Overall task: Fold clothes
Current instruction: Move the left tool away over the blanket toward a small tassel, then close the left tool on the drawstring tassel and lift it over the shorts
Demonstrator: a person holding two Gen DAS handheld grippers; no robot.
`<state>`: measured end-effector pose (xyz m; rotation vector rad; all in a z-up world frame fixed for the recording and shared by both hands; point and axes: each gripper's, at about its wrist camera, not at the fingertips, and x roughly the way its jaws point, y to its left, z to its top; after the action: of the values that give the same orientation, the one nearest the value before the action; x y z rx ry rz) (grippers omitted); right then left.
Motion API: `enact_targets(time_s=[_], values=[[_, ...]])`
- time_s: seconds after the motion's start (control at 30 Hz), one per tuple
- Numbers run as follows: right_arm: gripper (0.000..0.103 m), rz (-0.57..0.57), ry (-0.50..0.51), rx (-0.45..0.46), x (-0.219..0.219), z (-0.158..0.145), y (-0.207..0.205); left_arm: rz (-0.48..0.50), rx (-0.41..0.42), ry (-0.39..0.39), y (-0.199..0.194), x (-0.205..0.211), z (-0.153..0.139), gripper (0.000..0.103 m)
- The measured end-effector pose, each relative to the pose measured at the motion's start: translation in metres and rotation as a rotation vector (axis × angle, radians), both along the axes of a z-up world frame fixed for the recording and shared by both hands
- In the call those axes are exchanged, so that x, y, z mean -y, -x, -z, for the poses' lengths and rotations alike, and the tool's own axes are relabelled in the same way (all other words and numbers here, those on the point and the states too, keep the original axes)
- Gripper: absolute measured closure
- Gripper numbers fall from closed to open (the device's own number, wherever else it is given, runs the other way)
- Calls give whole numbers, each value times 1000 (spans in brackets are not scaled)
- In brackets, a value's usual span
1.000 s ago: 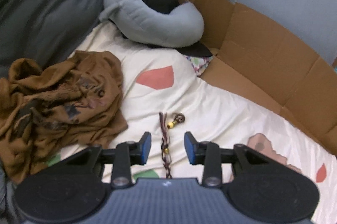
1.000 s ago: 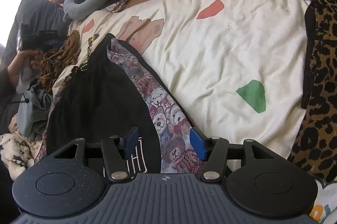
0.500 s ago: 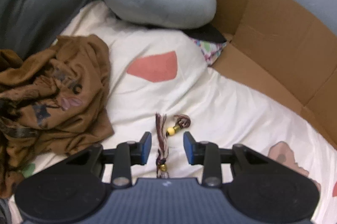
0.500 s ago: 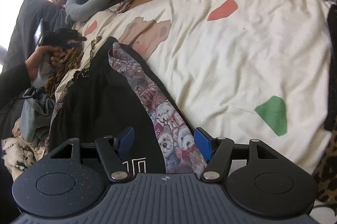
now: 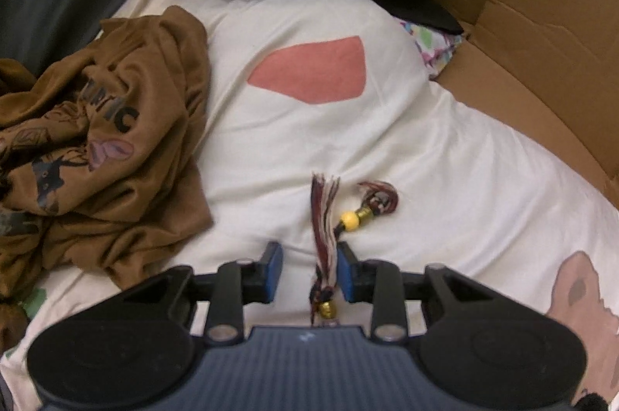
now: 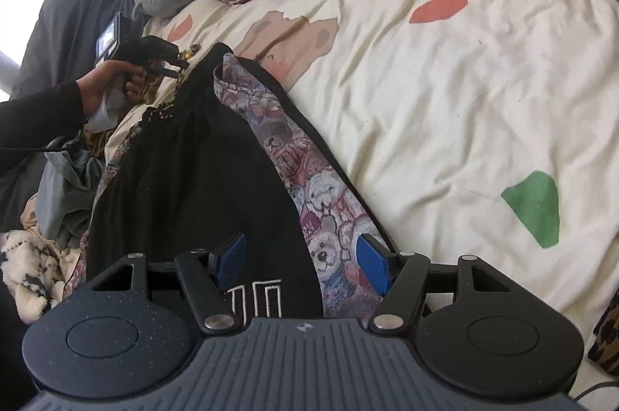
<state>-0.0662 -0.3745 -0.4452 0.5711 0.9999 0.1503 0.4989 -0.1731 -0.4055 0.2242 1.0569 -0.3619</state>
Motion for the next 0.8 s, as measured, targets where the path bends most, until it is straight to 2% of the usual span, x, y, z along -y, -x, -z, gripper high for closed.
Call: enact_targets(time_s=[0.1, 0.17, 0.2, 0.23, 0.4, 0.6, 0.8], values=[[33, 38, -17, -2, 4, 3, 5, -23, 4, 8, 0, 0, 2, 76], [33, 52, -26, -5, 6, 4, 9, -20, 13, -3, 2, 1, 3, 84], [33, 54, -26, -8, 6, 5, 11, -12, 16, -9, 3, 2, 3, 97], [33, 54, -27, -11, 5, 6, 12, -9, 17, -9, 4, 2, 2, 100], [33, 54, -31, -17, 5, 8, 15, 16, 19, -2, 8, -1, -8, 102], [33, 74, -26, -3, 12, 5, 15, 47, 35, 47, 15, -10, -32, 102], [33, 76, -15, 3, 18, 2, 12, 139, 47, 100, 34, -6, -63, 102]])
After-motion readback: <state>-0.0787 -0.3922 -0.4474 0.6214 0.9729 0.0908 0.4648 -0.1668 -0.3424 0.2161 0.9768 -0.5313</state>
